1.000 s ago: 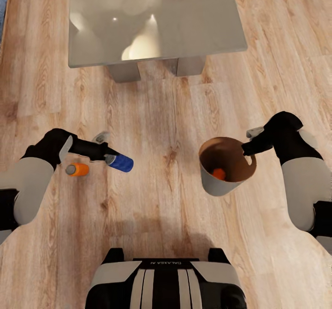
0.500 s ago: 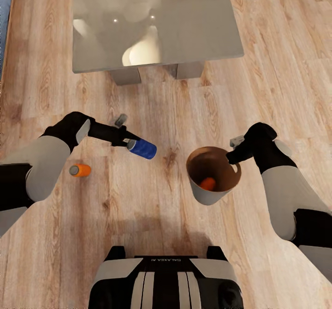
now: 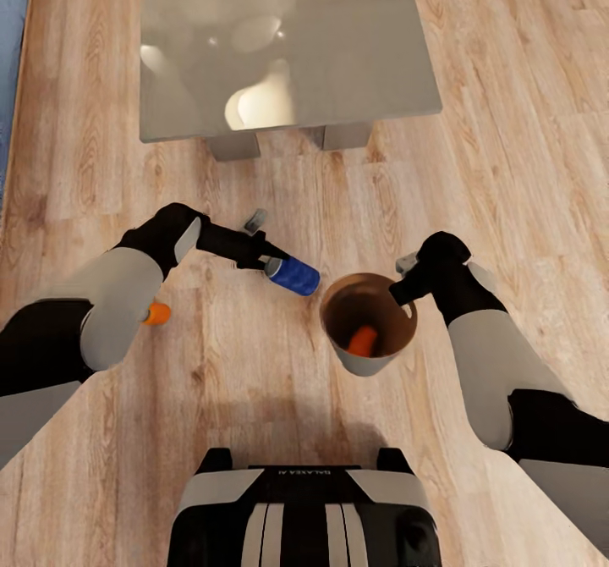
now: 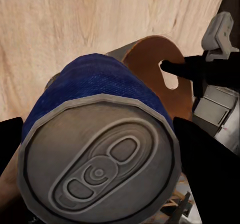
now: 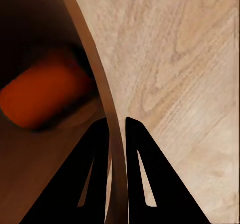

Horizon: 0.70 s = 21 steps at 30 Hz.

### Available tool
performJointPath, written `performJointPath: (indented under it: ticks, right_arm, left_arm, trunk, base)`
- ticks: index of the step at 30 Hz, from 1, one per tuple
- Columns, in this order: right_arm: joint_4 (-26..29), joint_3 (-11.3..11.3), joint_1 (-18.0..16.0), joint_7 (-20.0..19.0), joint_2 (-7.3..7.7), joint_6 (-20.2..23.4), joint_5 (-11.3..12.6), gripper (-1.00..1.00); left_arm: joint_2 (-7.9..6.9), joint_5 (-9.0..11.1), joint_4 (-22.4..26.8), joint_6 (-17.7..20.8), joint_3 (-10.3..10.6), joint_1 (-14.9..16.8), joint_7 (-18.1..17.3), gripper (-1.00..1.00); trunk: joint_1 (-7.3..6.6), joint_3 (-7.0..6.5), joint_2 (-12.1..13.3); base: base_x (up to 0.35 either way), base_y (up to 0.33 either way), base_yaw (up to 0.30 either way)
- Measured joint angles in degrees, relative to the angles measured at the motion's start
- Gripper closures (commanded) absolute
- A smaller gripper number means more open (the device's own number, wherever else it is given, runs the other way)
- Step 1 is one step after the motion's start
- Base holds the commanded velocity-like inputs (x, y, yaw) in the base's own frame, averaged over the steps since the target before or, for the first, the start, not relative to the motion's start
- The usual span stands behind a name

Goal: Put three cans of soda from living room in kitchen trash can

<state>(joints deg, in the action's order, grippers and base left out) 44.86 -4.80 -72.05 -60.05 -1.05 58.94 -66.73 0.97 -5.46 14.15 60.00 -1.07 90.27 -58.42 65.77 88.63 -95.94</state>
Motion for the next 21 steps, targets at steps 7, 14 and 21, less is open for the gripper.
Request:
performJointPath:
  ticks: [7,14,21]
  right_arm:
    - [0.0,0.1,0.0,2.6,-3.16,0.4,0.5,1.0]
    - [0.0,0.2,0.0,3.0,-4.57,0.5,0.5,1.0]
    - [0.8,0.2,0.0,3.2,-5.2,0.3,-0.1,1.0]
  left_arm:
    - [3.54,0.3,2.1,0.0,-0.1,0.0,0.2,1.0]
    - [5.53,-0.2,6.2,0.0,0.0,-0.1,0.8,1.0]
    - [5.84,0.4,6.6,0.0,0.1,-0.3,5.4,1.0]
  trunk:
    - [-0.44,-0.37,0.8]
    - [-0.44,-0.36,0.8]
    - [-0.44,-0.37,0.8]
  base:
    - [0.0,0.0,0.0]
    - [0.0,0.0,0.0]
    - [0.0,0.0,0.0]
